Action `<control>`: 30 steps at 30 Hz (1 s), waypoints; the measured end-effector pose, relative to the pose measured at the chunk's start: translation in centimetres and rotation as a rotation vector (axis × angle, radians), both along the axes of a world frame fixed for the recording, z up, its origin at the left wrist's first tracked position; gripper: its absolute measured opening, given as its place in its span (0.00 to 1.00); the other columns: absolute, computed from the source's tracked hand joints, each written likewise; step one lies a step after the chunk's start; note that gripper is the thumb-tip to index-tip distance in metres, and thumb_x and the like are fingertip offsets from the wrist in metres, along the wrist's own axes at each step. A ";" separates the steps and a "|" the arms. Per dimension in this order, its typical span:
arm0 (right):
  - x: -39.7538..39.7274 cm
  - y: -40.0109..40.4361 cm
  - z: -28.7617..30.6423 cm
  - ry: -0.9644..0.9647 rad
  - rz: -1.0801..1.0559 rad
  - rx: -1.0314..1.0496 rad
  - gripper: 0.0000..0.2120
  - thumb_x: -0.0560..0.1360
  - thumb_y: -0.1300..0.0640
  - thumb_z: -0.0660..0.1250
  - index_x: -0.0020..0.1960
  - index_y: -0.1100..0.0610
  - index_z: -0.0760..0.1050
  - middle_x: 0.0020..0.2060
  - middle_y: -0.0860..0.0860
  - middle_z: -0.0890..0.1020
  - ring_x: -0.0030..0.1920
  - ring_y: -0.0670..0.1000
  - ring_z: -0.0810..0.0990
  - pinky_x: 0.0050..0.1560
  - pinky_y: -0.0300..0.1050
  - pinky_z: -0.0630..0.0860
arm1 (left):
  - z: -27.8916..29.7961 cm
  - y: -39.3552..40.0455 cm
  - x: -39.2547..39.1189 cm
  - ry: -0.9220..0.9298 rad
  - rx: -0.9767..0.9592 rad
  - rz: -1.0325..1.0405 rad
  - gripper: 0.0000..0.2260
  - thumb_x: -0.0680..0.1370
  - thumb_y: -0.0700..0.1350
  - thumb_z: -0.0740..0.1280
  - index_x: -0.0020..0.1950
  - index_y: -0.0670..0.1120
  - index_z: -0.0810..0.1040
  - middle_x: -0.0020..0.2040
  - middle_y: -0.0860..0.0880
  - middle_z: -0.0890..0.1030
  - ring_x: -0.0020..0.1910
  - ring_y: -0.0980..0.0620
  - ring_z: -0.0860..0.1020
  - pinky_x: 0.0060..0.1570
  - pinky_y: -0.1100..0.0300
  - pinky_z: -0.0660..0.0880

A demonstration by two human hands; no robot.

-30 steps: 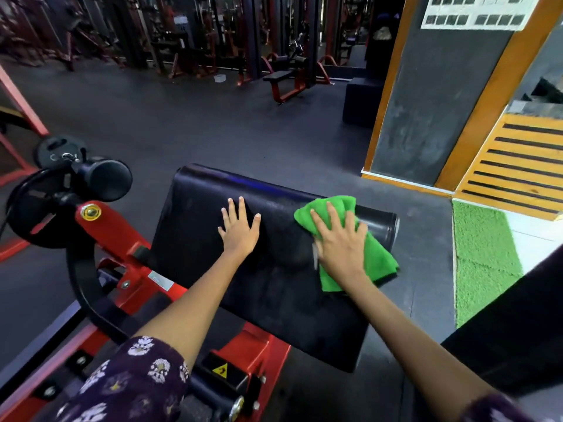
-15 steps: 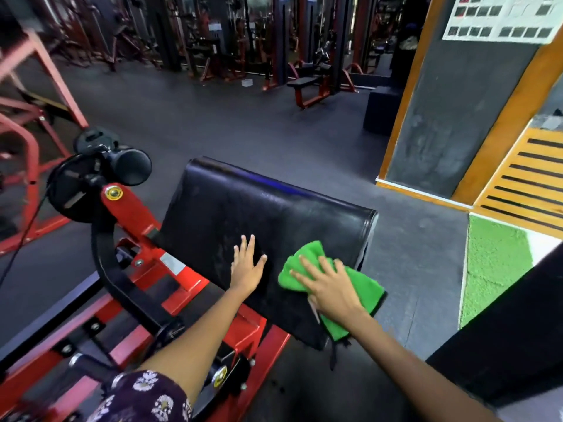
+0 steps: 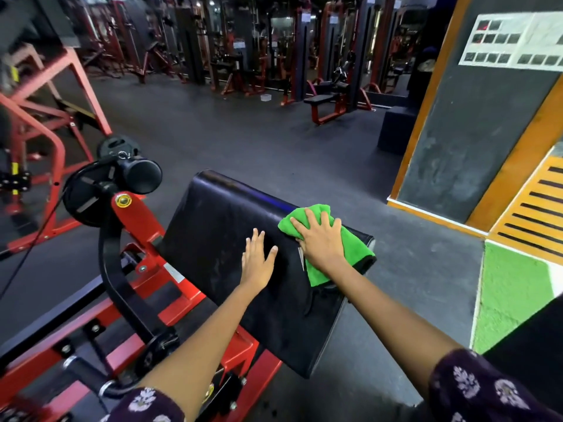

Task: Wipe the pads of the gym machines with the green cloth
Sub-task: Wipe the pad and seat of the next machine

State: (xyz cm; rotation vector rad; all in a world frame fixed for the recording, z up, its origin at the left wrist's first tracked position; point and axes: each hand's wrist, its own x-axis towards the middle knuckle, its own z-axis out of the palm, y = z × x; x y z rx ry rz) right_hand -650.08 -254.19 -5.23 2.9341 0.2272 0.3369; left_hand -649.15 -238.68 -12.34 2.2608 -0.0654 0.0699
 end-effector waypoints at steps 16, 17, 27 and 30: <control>10.3 3.9 1.5 0.077 0.258 0.017 0.23 0.80 0.48 0.55 0.74 0.43 0.57 0.73 0.56 0.60 0.69 0.61 0.61 0.65 0.62 0.59 | 4.2 3.0 16.6 0.020 -0.161 0.490 0.23 0.83 0.50 0.52 0.76 0.44 0.58 0.78 0.49 0.52 0.77 0.47 0.48 0.73 0.46 0.44; 11.0 4.1 1.6 0.079 0.267 0.024 0.23 0.80 0.48 0.55 0.74 0.43 0.58 0.73 0.56 0.61 0.68 0.61 0.61 0.64 0.61 0.59 | 4.3 3.2 17.2 0.015 -0.170 0.510 0.22 0.83 0.50 0.52 0.76 0.44 0.60 0.78 0.48 0.54 0.77 0.47 0.51 0.72 0.46 0.45; 18.9 5.8 2.6 0.346 0.367 0.233 0.21 0.80 0.44 0.55 0.73 0.40 0.61 0.71 0.53 0.63 0.69 0.61 0.60 0.65 0.60 0.61 | 2.0 5.2 17.9 -0.181 -0.181 0.521 0.15 0.82 0.38 0.55 0.68 0.38 0.72 0.69 0.42 0.72 0.69 0.44 0.68 0.69 0.56 0.59; 21.1 6.6 3.0 0.384 0.426 0.296 0.21 0.80 0.45 0.56 0.73 0.41 0.62 0.70 0.53 0.63 0.69 0.61 0.60 0.65 0.61 0.60 | 2.4 5.2 18.4 -0.239 -0.228 0.578 0.14 0.82 0.36 0.55 0.64 0.36 0.74 0.64 0.39 0.75 0.65 0.43 0.71 0.67 0.56 0.62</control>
